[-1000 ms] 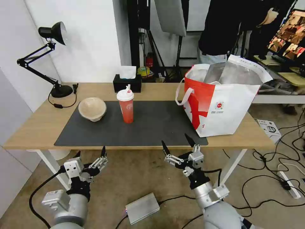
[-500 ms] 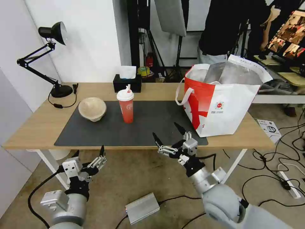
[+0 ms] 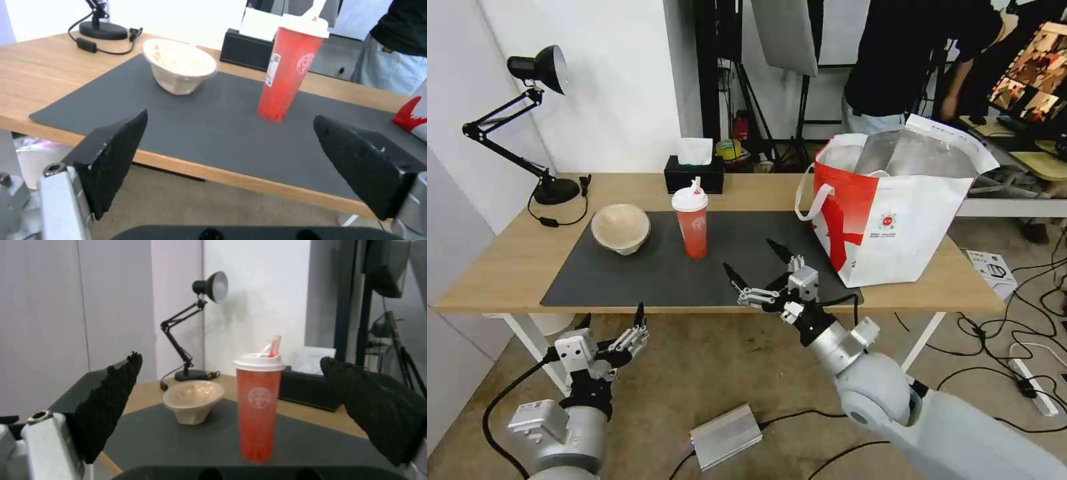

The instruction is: Pick up the trash from the table and place it into the takeout bag.

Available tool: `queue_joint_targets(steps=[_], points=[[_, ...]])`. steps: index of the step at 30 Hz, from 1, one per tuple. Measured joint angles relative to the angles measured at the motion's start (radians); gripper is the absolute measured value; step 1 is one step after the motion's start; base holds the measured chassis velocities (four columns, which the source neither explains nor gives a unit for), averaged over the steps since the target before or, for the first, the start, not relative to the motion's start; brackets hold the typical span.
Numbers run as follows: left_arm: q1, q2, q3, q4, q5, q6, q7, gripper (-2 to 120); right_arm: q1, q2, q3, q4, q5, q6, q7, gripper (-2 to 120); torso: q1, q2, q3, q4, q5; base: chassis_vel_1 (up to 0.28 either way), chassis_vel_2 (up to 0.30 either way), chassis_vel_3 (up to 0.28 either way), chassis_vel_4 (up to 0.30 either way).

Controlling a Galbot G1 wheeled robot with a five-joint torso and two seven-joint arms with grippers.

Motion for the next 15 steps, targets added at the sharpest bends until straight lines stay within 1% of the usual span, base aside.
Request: queue_joint_targets(steps=[6,9,12,15], points=[[-0.001,-0.002,0.001,0.002,0.0,0.0,0.001,100,0.059,0.025,-0.04,-0.033,0.006,-0.017,0.003,100,0.0,0.0,0.0,0.0,0.0,0.0,0.0,0.0,0.0],[-0.003,-0.003,0.0,0.009,0.0,0.001,0.003,100,0.103,0.04,-0.066,-0.062,0.003,-0.045,0.028,100,0.0,0.0,0.0,0.0001,0.0,0.0,0.0,0.0,0.0],[-0.005,-0.004,0.0,0.013,0.0,0.001,0.003,100,0.114,0.046,-0.072,-0.072,-0.002,-0.055,0.039,100,0.0,0.0,0.0,0.0,0.0,0.0,0.0,0.0,0.0],[-0.008,-0.006,0.001,0.018,-0.002,0.001,0.003,100,0.136,0.054,-0.082,-0.088,-0.007,-0.097,0.065,100,0.0,0.0,0.0,0.0,0.0,0.0,0.0,0.0,0.0]])
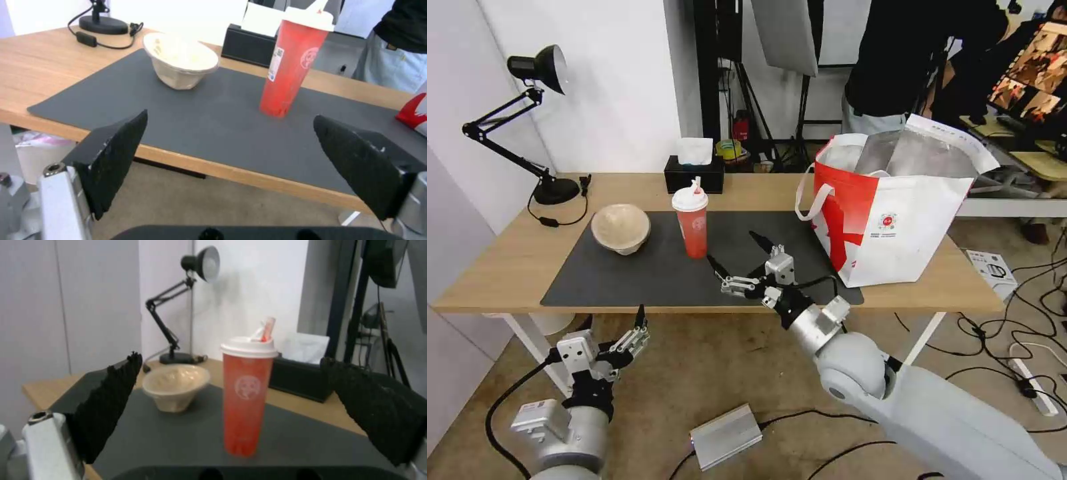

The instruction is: Pick up the trash from the table and place it into the takeout bag.

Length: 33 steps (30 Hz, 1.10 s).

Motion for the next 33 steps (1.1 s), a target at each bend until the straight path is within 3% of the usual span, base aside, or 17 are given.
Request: queue_joint_targets(steps=[13,33], points=[[-0.002,-0.006,0.006,0.014,0.0,0.001,0.003,100,0.065,0.013,-0.021,-0.001,0.086,-0.146,0.032,100,0.0,0.0,0.0,-0.0001,0.0,0.0,0.0,0.0,0.0],[0.003,-0.011,0.011,0.015,0.008,0.002,0.004,100,0.159,0.086,-0.062,-0.09,0.117,-0.192,0.032,100,0.0,0.0,0.0,0.0001,0.0,0.0,0.0,0.0,0.0]])
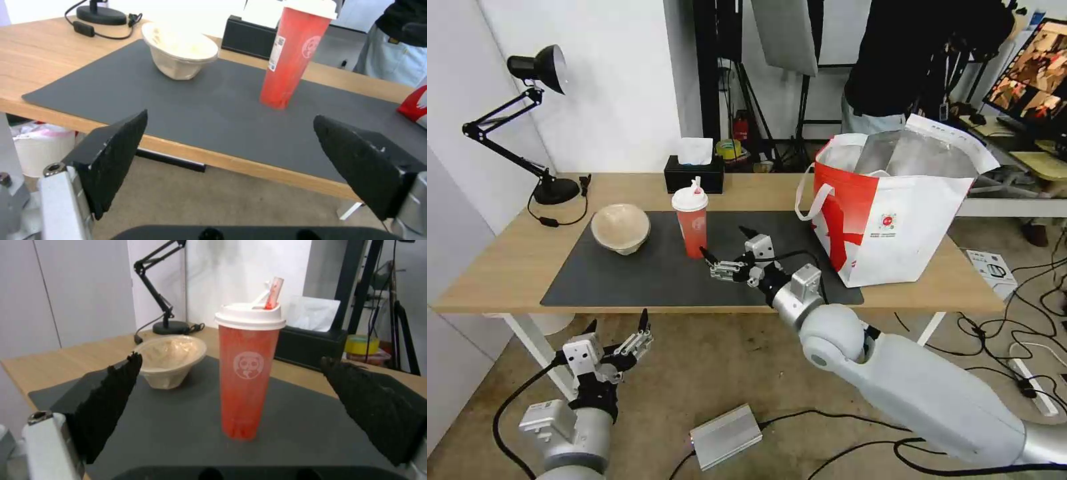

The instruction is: Pick up the trash from the table and place it into the takeout bag.

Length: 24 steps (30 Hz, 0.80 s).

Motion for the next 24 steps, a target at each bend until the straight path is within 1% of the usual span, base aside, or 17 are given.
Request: queue_joint_targets(steps=[5,24], points=[[-0.001,0.0,0.001,0.0,0.001,-0.001,0.0,100,0.01,0.028,-0.002,-0.028,-0.001,-0.028,0.005,100,0.0,0.0,0.0,0.0,0.0,0.0,0.0,0.0,0.0],[-0.007,-0.008,0.015,0.01,0.017,-0.003,-0.001,100,0.071,0.08,-0.034,-0.117,0.019,-0.048,0.002,100,0.0,0.0,0.0,-0.0001,0.0,0.0,0.0,0.0,0.0]])
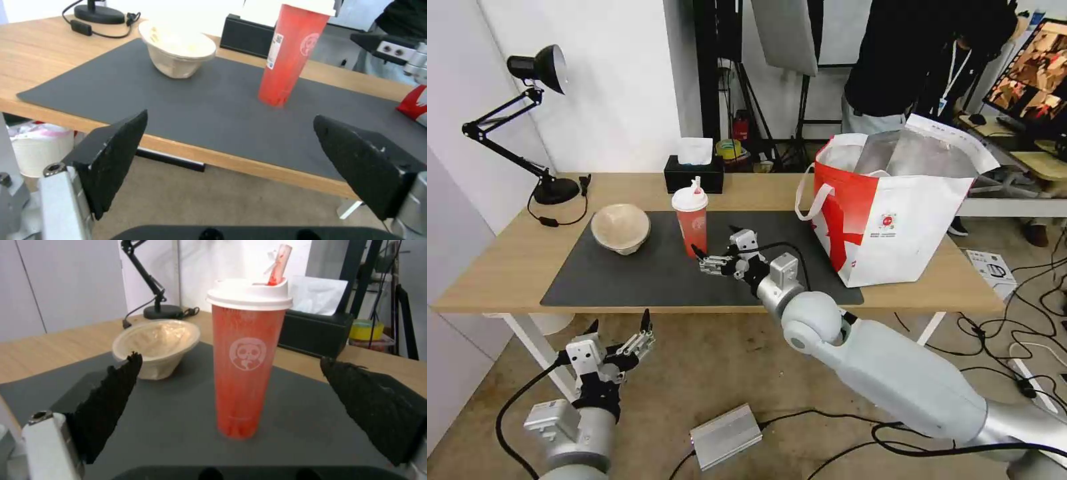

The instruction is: Pick up the trash from the table and place it into the takeout bag.

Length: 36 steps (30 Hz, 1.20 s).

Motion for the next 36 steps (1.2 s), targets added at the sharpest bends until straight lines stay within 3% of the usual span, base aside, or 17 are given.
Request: queue_joint_targets(steps=[36], points=[[-0.002,0.006,0.003,0.007,-0.003,-0.005,-0.002,100,0.094,0.151,-0.017,-0.267,0.021,0.009,-0.043,100,0.0,0.0,0.0,0.0,0.0,0.0,0.0,0.0,0.0]])
